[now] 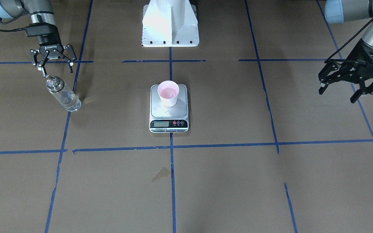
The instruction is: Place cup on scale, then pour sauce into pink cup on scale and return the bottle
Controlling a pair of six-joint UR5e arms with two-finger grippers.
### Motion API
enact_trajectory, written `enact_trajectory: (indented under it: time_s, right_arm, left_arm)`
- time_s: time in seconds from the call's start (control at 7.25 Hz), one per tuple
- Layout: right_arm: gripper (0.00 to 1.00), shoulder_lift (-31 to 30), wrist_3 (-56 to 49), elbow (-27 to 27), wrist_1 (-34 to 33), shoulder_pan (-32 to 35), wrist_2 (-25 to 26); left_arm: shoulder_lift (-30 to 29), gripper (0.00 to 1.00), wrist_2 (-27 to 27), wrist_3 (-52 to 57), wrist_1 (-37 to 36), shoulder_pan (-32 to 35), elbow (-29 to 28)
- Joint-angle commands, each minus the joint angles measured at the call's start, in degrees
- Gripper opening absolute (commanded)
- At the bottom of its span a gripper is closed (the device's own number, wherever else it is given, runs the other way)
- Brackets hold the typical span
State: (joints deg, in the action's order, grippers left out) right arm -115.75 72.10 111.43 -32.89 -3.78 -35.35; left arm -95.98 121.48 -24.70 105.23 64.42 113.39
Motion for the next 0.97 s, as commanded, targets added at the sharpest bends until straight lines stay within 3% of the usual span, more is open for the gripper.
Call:
enact_trajectory:
  time_s: [0.0, 0.28, 0.41, 0.83]
  right_arm:
    - [1.00, -3.1, 0.7, 1.0, -0.1, 2.5, -4.0]
    - [1.00, -3.2, 0.0, 0.4, -0.2, 13.3, -16.7]
    - [1.00, -2.4, -3.1, 0.5, -0.2, 22.6, -28.9]
    - [1.00, 1.6, -25.0, -3.6, -0.7, 49.0, -53.6]
  left_arm:
    - [-0.1, 1.00, 0.2, 0.0, 0.0, 0.0, -0.7]
    - [0.0, 1.00, 0.2, 0.2, 0.0, -0.1, -1.6]
    - [-0.1, 1.00, 0.4, 0.2, 0.0, -0.1, -2.5]
    - [0.0, 1.00, 0.7, 0.7, 0.0, -0.1, -3.9]
